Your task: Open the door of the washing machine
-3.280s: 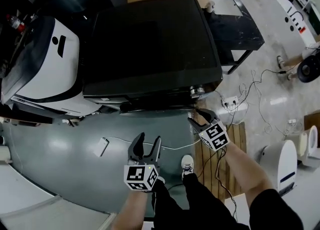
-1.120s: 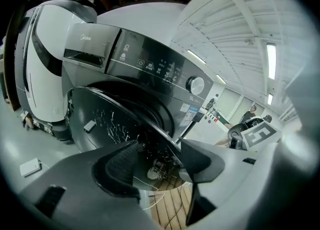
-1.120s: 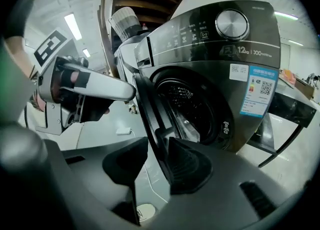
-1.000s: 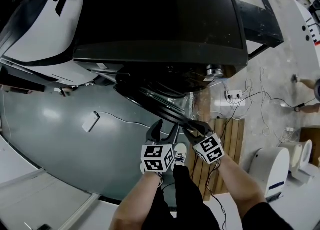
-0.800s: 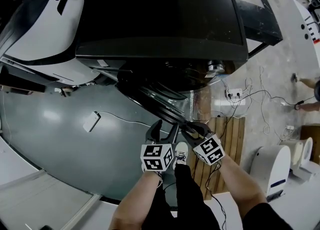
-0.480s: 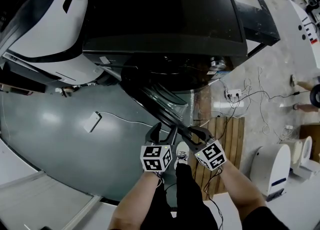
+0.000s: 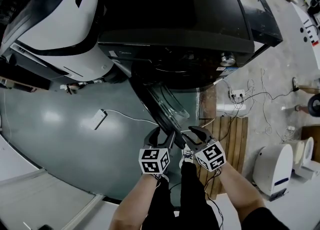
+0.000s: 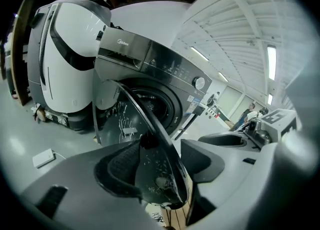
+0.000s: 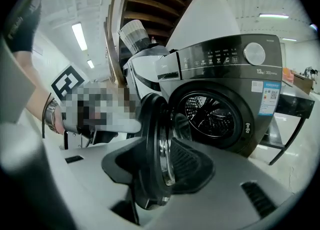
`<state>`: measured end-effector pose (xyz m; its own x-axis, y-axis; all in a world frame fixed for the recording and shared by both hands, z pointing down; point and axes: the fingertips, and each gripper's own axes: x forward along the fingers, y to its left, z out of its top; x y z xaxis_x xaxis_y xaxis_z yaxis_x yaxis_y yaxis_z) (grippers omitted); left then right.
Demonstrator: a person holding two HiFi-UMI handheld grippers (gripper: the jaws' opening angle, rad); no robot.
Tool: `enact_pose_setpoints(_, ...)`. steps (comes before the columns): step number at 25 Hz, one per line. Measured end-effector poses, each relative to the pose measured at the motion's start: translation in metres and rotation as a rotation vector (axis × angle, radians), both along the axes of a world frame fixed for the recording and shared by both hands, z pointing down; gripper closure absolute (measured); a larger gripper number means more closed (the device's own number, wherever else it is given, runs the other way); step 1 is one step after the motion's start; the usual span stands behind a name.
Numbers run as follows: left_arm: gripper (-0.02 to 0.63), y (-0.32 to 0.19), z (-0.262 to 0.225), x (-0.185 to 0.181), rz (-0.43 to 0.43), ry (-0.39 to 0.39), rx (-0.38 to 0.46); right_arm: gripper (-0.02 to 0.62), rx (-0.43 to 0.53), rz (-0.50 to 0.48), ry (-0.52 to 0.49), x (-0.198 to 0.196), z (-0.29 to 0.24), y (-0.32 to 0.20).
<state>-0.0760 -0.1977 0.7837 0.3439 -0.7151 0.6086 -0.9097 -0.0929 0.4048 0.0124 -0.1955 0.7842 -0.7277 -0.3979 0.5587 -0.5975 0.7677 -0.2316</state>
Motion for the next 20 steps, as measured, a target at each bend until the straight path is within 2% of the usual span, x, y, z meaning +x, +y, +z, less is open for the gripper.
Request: enact_pose_setpoints(20,0.341,0.069,-0.004,-0.139,-0.120,0.010,-0.010,0.437,0.054,-0.056,-0.037,-0.145,-0.031,0.025)
